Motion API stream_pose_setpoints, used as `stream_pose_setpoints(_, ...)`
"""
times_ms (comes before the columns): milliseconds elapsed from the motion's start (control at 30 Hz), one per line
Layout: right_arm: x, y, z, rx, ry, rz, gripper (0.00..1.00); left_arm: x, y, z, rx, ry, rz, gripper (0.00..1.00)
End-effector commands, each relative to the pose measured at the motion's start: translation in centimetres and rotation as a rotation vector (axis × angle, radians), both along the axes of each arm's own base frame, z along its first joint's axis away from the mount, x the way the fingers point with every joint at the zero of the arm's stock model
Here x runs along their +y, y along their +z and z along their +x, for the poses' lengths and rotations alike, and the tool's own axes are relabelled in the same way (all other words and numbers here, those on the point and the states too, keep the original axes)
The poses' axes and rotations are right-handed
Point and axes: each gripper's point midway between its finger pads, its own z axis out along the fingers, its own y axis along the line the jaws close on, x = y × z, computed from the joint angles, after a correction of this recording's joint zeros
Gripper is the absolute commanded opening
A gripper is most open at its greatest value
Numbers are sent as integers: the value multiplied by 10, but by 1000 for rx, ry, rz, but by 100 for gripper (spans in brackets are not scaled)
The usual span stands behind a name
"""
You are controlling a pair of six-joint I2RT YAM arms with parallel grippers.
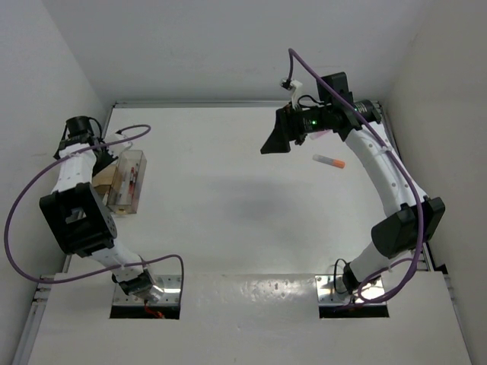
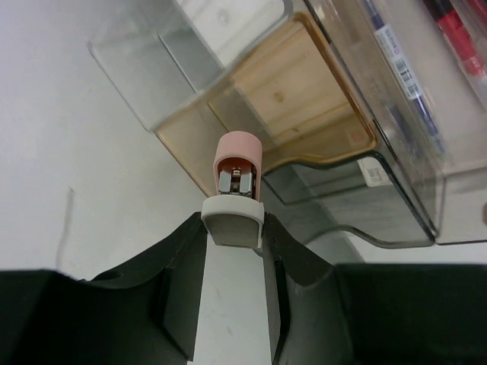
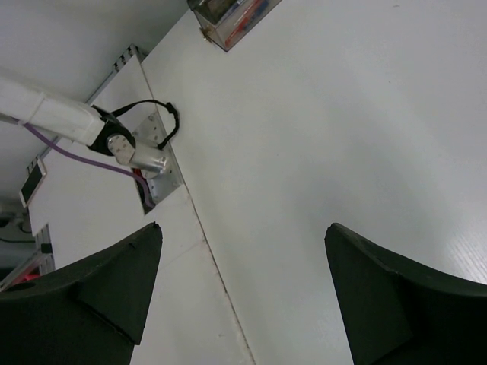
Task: Sort the stationery into containers
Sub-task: Place the stationery in the storage box.
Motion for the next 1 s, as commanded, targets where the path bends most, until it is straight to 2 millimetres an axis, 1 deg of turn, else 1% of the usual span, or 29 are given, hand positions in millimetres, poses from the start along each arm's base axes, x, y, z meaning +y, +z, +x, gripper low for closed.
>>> stream_pose_setpoints(0, -2, 4, 3, -22, -5, 8, 86, 4, 34, 27, -71, -204, 72, 0)
stream_pose_setpoints(33, -2, 3, 3, -19, -4, 6, 86, 5, 31, 27, -57, -221, 66, 0)
stream_pose_setpoints(67, -2, 3, 2, -17, -4, 5, 86, 0, 32, 29, -46, -261, 42, 0)
stream_pose_setpoints(133, -3, 0, 3, -13, -5, 0, 86, -4, 26, 31, -1, -327, 39, 0)
stream_pose_setpoints(267, -2, -1, 4, -10, -5, -2, 86, -6, 13, 27, 87, -392, 26, 1)
stream_pose_setpoints(300, -3, -2, 4, -6, -6, -4, 86, -4, 11, 28, 102, -397, 21, 2)
stream_pose_setpoints(333, -3, -2, 4, -9, -5, -5, 86, -6, 7, 24, 128, -404, 5, 2)
stream_pose_setpoints(467, -4, -2, 3, -9, -4, -8, 86, -5, 4, 27, 151, -429, -30, 3)
stream_pose_setpoints(533, -3, -3, 4, -4, -3, -8, 86, -6, -3, 24, 185, -442, -59, 4)
stream_pose_setpoints(567, -3, -3, 4, -4, -4, -9, 86, -6, -1, 25, 186, -449, -59, 5)
stream_pose_setpoints(633, -4, -4, 5, -1, -6, -10, 86, -9, -5, 22, 214, -462, -79, 6)
stream_pose_setpoints(767, -3, -5, 5, 2, -5, -10, 86, -6, -9, 19, 238, -457, -71, 6)
stream_pose_setpoints(833, -3, -5, 6, 2, -5, -9, 86, -6, -13, 15, 264, -459, -78, 9)
stream_pose_setpoints(900, -2, -5, 6, 5, -3, -9, 86, -3, -12, 16, 263, -438, -68, 14)
stream_pose_setpoints(933, -2, -5, 6, 5, -4, -9, 86, -1, -11, 17, 260, -422, -56, 24)
stream_pose_setpoints(967, -3, -6, 7, 8, -6, -10, 86, 1, -8, 21, 250, -399, -42, 32)
